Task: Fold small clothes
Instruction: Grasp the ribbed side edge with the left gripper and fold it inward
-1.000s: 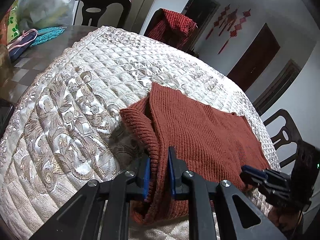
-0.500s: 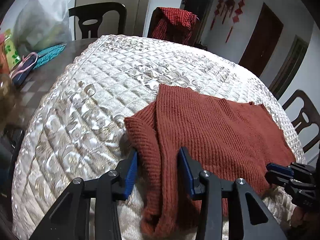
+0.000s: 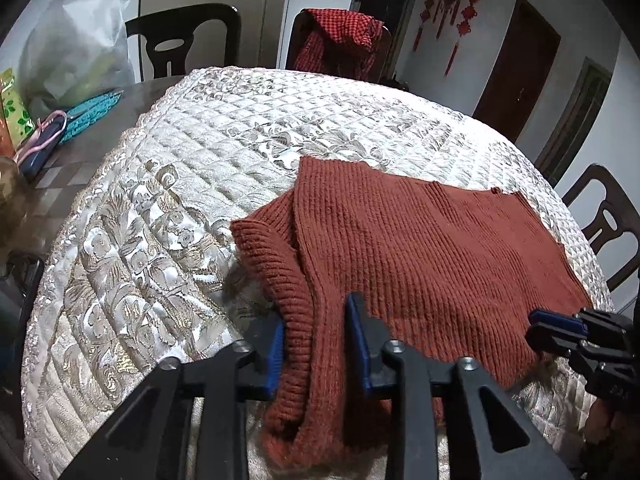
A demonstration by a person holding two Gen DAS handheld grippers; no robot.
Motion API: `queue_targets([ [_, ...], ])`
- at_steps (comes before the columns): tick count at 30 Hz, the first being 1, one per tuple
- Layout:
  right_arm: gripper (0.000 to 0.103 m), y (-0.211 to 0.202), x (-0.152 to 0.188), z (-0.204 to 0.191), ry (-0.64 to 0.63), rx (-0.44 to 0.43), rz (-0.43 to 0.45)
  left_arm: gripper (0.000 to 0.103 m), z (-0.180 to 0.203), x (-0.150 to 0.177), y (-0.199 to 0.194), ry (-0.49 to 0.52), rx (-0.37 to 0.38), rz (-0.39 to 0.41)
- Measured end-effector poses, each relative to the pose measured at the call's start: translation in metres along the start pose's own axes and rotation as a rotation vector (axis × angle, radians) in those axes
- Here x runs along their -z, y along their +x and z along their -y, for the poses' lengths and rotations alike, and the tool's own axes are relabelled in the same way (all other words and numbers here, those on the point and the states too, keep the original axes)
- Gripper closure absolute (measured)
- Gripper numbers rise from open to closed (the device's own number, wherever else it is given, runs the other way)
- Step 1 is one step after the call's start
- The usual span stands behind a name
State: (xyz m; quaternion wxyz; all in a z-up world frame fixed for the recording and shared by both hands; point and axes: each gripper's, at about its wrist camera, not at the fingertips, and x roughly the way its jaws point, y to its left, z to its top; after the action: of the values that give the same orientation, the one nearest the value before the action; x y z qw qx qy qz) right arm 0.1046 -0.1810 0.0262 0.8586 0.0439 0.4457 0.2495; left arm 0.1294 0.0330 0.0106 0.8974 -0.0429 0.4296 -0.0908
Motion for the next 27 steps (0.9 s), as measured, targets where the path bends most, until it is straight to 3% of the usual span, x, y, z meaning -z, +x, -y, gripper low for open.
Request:
queue_targets([
  [5,0.084,0.002,-0.006,0.0,0.0,0.008,-0.003,0.084,0.004,-0.001,-0.005,0.012,-0.009,0.008],
  [13,0.084,0.002,-0.012,0.005,0.006,0.017,0.006,0.085,0.01,-0.007,-0.023,0.01,0.03,0.039],
  [20,0.084,0.008,-0.029,0.015,0.032,0.032,0.018,0.085,0.018,-0.019,-0.04,-0.019,0.124,0.053],
  [27,0.084,-0.015,-0.014,0.032,0.084,0.029,0.046,0.087,0.049,-0.042,-0.056,-0.024,0.271,0.071],
])
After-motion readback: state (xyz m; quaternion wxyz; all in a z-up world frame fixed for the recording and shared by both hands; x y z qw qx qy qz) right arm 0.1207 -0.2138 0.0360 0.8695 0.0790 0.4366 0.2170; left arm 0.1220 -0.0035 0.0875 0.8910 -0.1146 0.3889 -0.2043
